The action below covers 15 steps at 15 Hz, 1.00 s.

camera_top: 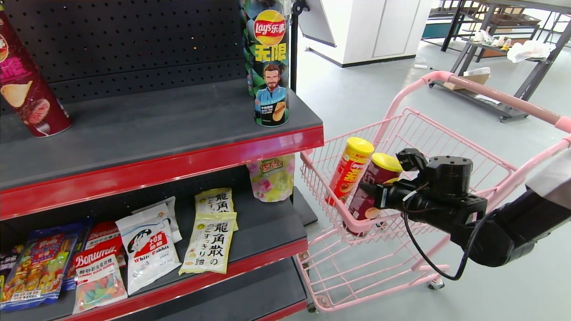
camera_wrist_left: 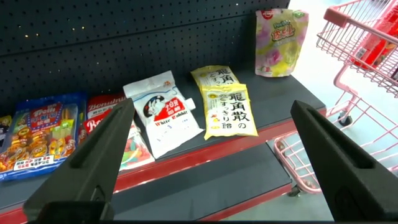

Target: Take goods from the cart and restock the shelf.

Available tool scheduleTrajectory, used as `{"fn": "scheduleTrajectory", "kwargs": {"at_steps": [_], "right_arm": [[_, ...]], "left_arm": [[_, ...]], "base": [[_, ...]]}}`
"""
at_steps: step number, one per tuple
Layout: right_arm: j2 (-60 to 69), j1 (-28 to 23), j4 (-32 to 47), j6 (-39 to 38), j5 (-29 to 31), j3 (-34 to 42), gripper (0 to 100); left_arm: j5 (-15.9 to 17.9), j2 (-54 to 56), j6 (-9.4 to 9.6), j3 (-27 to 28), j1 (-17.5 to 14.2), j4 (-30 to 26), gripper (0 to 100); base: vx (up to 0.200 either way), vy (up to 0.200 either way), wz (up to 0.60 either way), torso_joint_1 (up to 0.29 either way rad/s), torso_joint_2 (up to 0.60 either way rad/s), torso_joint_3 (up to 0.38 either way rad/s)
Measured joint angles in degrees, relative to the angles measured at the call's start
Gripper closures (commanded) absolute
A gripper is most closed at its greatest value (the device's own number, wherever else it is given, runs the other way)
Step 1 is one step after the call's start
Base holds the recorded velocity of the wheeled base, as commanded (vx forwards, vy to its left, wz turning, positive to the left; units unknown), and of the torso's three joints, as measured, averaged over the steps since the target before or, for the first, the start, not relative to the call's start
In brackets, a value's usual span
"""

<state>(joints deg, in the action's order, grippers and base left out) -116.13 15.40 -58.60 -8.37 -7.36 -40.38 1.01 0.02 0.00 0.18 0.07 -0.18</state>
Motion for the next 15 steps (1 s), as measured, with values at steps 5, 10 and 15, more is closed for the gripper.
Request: {"fn": "scheduleTrajectory", "kwargs": {"at_steps": [5,10,15], "right_arm": [[8.13,-3.36,0.71,4.96,-0.18,-0.80,100],[18.94,-5.97,18.26,6.81,0.06,-10.36,100],[37.22,-5.89,46.20,7.58,2.77,-13.76,100]], "left_arm": [[-0.01,0.00,0.00,0.00,0.02,0.00,0],[-0.01,0.00,0.00,0.00,0.02,0.00,0],[0.02,0.00,-0.05,0.00,0.02,0.02,0]], "base": [[0.000,0.000,0.00,0.000,0.00,0.000],[0.000,0.000,0.00,0.000,0.00,0.000],[0.000,0.000,0.00,0.000,0.00,0.000]]}}
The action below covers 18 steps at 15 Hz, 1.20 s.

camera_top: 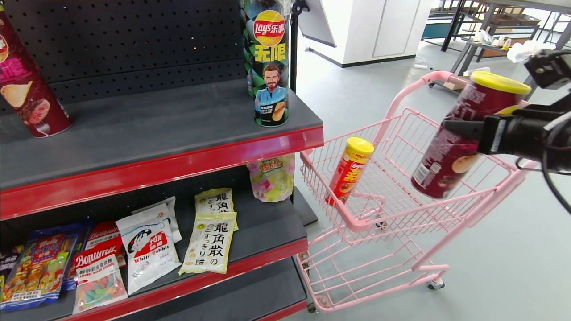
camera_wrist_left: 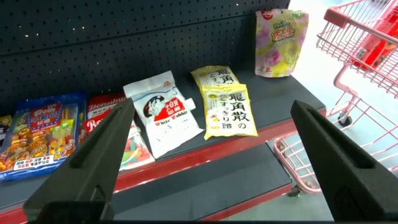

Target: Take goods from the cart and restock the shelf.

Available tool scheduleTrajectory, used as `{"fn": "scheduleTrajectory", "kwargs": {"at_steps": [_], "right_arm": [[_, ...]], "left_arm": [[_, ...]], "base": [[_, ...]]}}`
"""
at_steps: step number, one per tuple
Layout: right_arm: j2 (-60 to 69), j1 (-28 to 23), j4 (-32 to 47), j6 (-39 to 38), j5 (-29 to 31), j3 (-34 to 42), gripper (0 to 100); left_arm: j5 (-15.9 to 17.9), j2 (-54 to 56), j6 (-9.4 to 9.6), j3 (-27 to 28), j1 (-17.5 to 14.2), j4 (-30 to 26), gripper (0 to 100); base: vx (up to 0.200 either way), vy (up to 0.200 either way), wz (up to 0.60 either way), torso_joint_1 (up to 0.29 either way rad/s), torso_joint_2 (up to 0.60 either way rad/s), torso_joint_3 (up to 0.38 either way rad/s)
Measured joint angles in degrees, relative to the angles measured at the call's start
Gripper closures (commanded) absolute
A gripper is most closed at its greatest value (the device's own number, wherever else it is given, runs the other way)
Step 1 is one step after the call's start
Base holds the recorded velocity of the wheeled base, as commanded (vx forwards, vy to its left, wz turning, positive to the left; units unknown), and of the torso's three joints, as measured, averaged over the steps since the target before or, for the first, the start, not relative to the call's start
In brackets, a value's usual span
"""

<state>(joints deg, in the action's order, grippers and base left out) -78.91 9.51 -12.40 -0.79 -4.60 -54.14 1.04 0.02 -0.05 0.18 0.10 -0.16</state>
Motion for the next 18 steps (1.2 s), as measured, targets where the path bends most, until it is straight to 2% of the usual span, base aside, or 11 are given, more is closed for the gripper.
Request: {"fn": "scheduleTrajectory", "kwargs": {"at_steps": [2,3,6,8,12,18], "right_arm": [[9.29,1.45,10.65,0.72,0.61,2.96,100],[13.90,1.95,13.02,1.41,0.88,6.13,100],[25.93,2.86,16.86,5.25,1.27,17.18,100],[30.23,3.00,17.21,6.42,1.54,20.89,100],[33.10,2.95,17.21,6.56,1.51,22.81,100],[32.44,3.13,16.71,6.58,1.16,21.78,100]], "left_arm": [[0.00,0.00,-0.02,0.00,0.00,-0.02,0],[0.02,0.00,-0.02,0.00,0.00,-0.02,0],[0.02,0.00,-0.02,0.00,0.00,-0.02,0],[0.02,0.00,-0.02,0.00,0.00,-0.02,0],[0.02,0.00,-0.02,0.00,0.00,-0.02,0],[0.02,0.00,0.02,0.00,0.00,0.02,0]], "base": [[0.000,0.000,0.00,0.000,0.00,0.000],[0.000,0.000,0.00,0.000,0.00,0.000],[0.000,0.000,0.00,0.000,0.00,0.000],[0.000,0.000,0.00,0.000,0.00,0.000],[0.000,0.000,0.00,0.038,-0.14,-0.100],[0.000,0.000,0.00,0.166,-0.51,-0.343]]}}
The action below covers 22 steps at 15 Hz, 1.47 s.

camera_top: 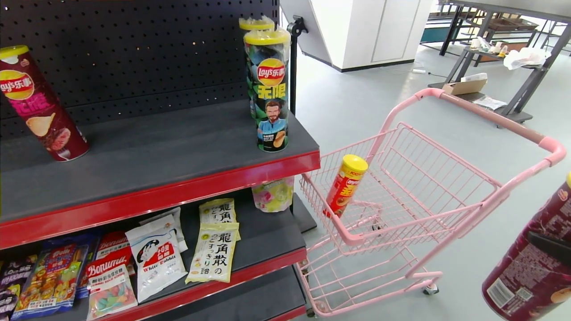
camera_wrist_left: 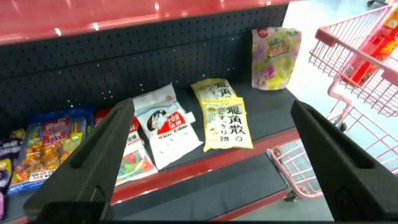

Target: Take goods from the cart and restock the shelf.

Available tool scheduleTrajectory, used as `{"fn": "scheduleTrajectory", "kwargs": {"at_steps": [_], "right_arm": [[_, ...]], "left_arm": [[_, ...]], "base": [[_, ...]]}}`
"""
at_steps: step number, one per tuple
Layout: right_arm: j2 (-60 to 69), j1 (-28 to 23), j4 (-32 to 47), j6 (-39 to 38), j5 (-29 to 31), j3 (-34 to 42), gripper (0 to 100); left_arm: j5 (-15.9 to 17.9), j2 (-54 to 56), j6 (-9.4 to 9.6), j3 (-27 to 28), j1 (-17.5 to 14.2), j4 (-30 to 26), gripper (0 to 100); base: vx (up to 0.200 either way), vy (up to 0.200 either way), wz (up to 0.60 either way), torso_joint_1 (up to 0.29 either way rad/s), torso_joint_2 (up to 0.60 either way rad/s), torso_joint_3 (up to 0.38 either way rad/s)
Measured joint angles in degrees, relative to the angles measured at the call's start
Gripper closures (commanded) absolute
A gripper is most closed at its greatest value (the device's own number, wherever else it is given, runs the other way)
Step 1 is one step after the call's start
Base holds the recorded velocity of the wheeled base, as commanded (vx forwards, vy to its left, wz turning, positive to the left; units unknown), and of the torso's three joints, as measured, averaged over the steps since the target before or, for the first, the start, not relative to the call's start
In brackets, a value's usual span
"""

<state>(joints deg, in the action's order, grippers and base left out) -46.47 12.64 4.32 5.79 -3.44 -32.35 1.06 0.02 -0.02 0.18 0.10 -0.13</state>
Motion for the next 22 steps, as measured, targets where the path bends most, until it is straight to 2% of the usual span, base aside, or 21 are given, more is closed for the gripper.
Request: {"fn": "scheduleTrajectory", "kwargs": {"at_steps": [7,16,22], "right_arm": [[-2.51,0.15,0.04,1.02,-0.12,-1.99,100],[-6.01,0.23,-0.27,1.78,-0.06,-3.83,100],[-7.17,0.26,-0.18,2.94,-0.20,-3.25,100]], "left_arm": [[0.00,0.00,0.00,-0.02,0.00,-0.05,0],[0.00,0.00,-0.02,0.00,0.00,-0.02,0],[0.00,0.00,-0.13,0.02,0.00,-0.07,0]], "base": [[0.000,0.000,0.00,0.213,-0.53,-0.335],[0.000,0.000,0.00,0.136,-0.33,-0.190],[0.000,0.000,0.60,0.012,-0.01,-0.006]]}}
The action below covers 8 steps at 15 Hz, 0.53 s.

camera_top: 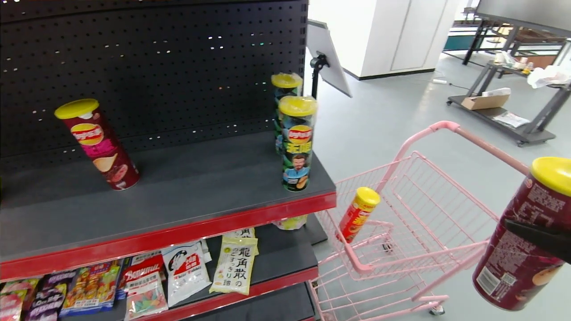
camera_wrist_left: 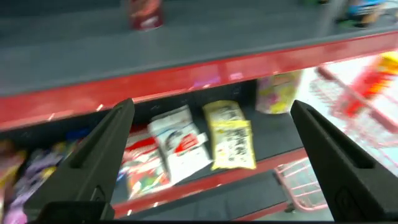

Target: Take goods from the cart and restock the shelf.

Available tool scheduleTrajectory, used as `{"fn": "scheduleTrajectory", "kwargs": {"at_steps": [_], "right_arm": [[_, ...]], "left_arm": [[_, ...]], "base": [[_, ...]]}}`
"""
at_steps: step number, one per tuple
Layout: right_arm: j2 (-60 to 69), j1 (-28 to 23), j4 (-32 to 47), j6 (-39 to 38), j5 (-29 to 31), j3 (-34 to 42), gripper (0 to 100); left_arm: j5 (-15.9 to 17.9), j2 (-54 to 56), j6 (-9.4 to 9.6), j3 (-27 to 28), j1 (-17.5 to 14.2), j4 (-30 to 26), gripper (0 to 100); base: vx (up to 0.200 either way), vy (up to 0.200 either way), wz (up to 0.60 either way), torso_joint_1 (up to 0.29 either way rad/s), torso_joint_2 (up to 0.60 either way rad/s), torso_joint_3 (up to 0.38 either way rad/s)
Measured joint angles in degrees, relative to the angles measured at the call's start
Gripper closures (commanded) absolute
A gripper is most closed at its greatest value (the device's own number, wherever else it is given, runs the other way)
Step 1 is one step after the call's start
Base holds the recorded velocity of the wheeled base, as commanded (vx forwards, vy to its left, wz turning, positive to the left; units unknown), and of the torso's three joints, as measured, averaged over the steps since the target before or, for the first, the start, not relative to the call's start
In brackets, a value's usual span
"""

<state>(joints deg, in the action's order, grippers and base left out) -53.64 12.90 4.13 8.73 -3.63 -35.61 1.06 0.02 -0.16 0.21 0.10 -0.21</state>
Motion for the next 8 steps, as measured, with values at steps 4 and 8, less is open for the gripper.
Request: {"fn": "scheduleTrajectory", "kwargs": {"at_steps": [4,8], "right_arm": [[-0.22,-0.06,-0.11,-0.04,0.09,0.24,100],[0.94,-0.26,-1.07,-0.37,0.02,2.05,100]], "left_arm": [[0.00,0.00,-0.02,-0.02,-0.02,0.02,0],[0.00,0.00,0.16,-0.05,-0.02,0.05,0]], "base": [[0.000,0.000,0.15,0.005,0.00,0.002],[0.000,0.100,0.00,0.001,0.00,0.002]]}}
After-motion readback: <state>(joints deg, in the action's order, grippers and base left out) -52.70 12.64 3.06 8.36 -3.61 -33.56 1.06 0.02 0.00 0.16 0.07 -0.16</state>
